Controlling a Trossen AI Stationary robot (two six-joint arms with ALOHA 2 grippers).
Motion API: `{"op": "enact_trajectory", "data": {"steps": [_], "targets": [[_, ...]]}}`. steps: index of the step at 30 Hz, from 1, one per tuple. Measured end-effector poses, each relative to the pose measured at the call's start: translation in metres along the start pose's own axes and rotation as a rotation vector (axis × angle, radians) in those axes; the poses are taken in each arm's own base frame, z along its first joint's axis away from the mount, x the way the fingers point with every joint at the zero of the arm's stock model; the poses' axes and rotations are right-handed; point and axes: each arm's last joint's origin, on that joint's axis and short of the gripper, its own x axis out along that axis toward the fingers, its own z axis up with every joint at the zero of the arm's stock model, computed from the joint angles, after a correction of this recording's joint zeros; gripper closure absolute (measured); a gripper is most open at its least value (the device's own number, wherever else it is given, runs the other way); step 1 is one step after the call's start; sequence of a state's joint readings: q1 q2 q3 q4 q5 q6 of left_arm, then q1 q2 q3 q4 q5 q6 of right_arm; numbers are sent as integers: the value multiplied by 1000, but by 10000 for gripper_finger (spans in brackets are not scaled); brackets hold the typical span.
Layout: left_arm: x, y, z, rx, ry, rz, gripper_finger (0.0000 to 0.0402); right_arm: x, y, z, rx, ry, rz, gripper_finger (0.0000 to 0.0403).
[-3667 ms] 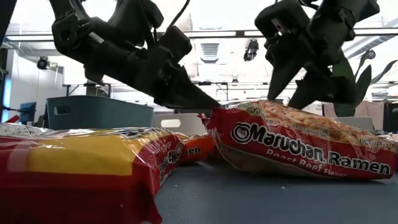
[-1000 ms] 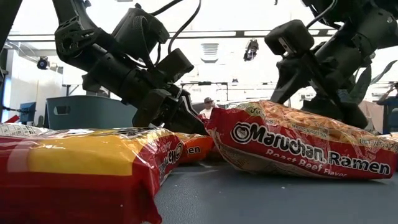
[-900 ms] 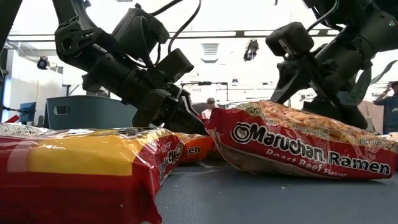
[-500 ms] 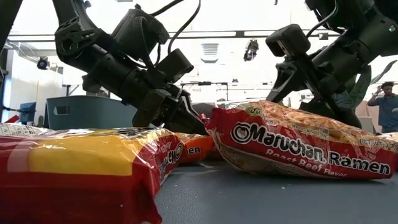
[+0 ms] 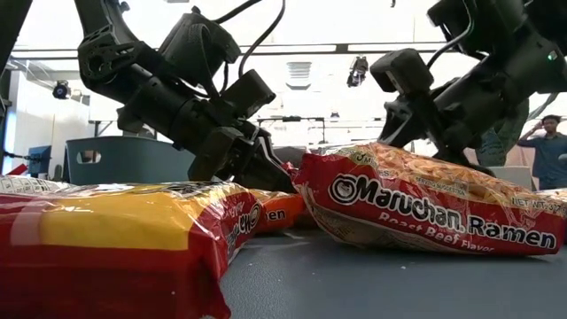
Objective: Sort Maruchan noodles
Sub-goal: Put the red noodle pack into the transparent bin
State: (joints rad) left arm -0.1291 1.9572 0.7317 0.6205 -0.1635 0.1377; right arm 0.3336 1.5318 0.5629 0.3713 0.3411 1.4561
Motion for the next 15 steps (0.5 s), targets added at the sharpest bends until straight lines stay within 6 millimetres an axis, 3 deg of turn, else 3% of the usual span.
{"op": "enact_trajectory", "data": {"steps": [8,15], "targets": [[0,0,0,-5,-10,-16,343,5,-1,-1,-21,-17,17,227],[-1,0,-1,-5,-7,-23,343,5,0,0,-45,-27,20,270]]}}
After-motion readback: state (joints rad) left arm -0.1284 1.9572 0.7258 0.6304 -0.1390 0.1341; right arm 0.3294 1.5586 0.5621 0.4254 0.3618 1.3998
